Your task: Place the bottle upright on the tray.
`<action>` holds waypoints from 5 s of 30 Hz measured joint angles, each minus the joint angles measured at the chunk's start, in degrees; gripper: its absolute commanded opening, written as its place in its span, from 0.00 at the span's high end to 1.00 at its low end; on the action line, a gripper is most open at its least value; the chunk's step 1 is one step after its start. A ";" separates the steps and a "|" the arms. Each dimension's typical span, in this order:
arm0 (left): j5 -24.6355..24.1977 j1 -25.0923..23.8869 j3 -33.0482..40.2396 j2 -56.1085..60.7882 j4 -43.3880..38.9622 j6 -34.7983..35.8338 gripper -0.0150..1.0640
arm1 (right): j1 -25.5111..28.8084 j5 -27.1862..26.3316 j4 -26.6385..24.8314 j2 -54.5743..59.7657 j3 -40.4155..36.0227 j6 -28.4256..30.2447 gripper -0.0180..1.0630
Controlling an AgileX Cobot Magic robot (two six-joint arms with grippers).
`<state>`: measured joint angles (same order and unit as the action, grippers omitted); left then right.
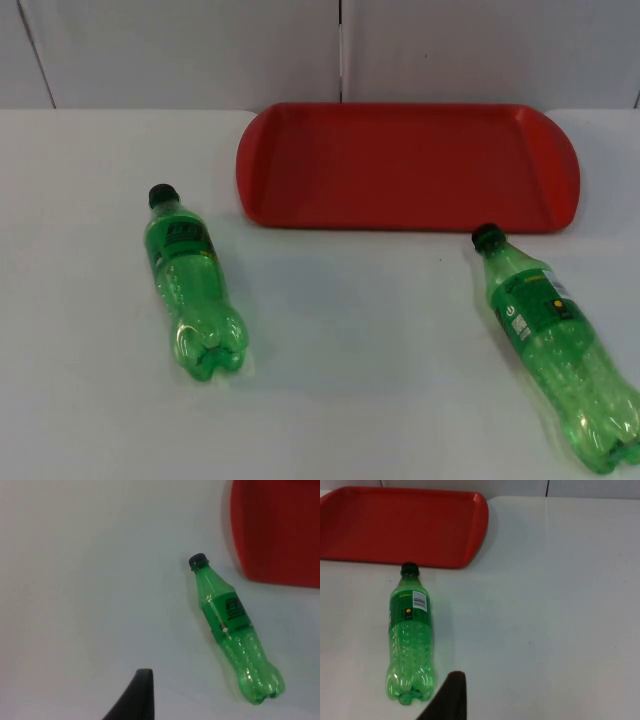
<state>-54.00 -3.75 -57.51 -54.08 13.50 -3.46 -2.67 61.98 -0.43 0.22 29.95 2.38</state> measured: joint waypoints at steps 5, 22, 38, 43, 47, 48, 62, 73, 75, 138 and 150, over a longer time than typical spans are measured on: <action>0.00 0.00 -2.82 -3.47 1.44 -0.51 0.03 | 0.00 0.00 0.00 0.00 0.00 0.00 0.01; 0.50 0.00 -8.91 -18.33 7.53 -2.78 0.03 | 0.00 0.00 0.00 0.00 0.00 0.00 0.01; 4.67 0.59 -9.42 -31.14 10.20 -5.15 0.03 | 0.00 0.00 0.00 0.00 0.00 0.00 0.01; 6.04 4.14 -10.81 -35.09 8.33 -2.76 0.03 | 0.00 0.00 0.00 0.00 0.00 0.00 0.01; 6.19 7.23 -13.92 -38.80 3.88 2.44 0.03 | 0.00 0.00 0.00 0.00 0.00 0.00 0.01; 6.19 8.26 -14.89 -40.15 2.15 4.34 0.03 | 0.00 0.00 0.00 0.00 0.00 0.00 0.01; 4.86 15.95 -21.39 -53.25 -2.99 20.33 0.03 | 0.00 0.00 0.00 0.00 0.00 0.00 0.01; 4.78 17.05 -21.93 -58.52 -7.42 29.14 0.03 | 0.00 0.00 0.00 0.00 0.00 0.00 0.01; 5.29 17.05 -21.93 -59.33 -8.33 31.36 0.03 | 0.00 0.00 0.00 0.00 0.00 0.00 0.01; 7.15 19.42 -32.88 -78.86 -11.33 36.24 0.98 | 0.00 0.00 0.00 0.00 0.00 -0.42 0.01; 7.85 19.42 -32.88 -78.15 -5.65 30.22 0.98 | 0.00 0.00 0.00 0.00 0.00 -0.30 0.01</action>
<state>-46.15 15.67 -90.39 -132.23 7.86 26.76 -2.67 61.98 -0.43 0.22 29.95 2.08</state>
